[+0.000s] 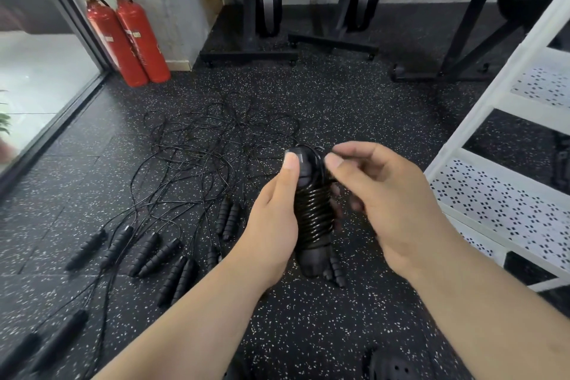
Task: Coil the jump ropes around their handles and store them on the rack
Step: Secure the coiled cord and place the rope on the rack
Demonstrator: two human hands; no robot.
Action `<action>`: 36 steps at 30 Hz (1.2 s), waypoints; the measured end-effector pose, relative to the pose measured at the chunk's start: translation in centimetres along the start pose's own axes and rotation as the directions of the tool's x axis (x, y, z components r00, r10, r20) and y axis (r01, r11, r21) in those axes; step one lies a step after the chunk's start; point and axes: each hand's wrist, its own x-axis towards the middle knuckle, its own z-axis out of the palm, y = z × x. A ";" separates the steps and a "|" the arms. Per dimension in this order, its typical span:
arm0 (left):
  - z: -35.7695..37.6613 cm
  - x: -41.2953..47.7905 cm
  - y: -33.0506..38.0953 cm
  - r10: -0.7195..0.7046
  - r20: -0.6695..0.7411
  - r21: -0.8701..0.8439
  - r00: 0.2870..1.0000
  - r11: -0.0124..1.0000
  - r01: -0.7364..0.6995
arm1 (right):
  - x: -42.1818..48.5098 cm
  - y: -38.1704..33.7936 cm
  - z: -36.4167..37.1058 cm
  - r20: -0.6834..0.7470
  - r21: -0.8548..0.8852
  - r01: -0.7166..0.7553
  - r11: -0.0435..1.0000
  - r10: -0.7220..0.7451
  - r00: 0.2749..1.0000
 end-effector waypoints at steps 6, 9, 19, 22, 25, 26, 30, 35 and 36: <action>-0.4 0.4 0.2 -0.091 0.019 -0.143 0.996 0.985 0.092 | -0.7 -1.1 -0.2 0.238 0.240 -0.188 0.952 0.130 0.963; -0.3 0.5 0.2 -0.034 -0.048 -0.015 0.998 0.999 0.033 | -2.0 -1.5 0.2 0.189 0.065 0.017 0.998 -0.029 0.981; 1.0 -0.3 0.4 -0.081 0.038 -0.075 0.996 0.994 0.084 | 0.5 -0.3 -1.2 0.062 0.037 0.073 0.997 -0.075 0.995; 1.3 -0.5 0.6 -0.135 0.081 -0.200 0.987 0.968 0.149 | 0.9 0.7 -0.5 0.087 0.055 0.109 0.993 -0.113 0.990; 0.7 -0.1 0.7 -0.152 0.056 -0.231 0.987 0.959 0.161 | 1.1 1.3 0.1 0.104 0.110 0.050 0.993 -0.062 0.993; 0.4 0.1 0.6 -0.152 0.044 -0.211 0.987 0.965 0.158 | 1.2 1.5 0.2 0.107 0.122 0.026 0.992 -0.039 0.993; -0.8 0.5 -0.2 -0.181 0.009 -0.096 0.984 0.979 0.181 | 1.7 3.3 0.8 0.045 -0.193 0.044 0.980 -0.036 0.998; -1.6 1.1 -1.1 -0.233 -0.035 0.035 0.972 0.972 0.234 | 0.9 3.9 2.1 0.072 -0.393 0.024 0.919 0.005 0.997; -1.7 1.4 -1.4 -0.239 -0.055 0.041 0.970 0.970 0.241 | 0.7 4.0 2.4 0.077 -0.376 0.007 0.927 0.024 0.997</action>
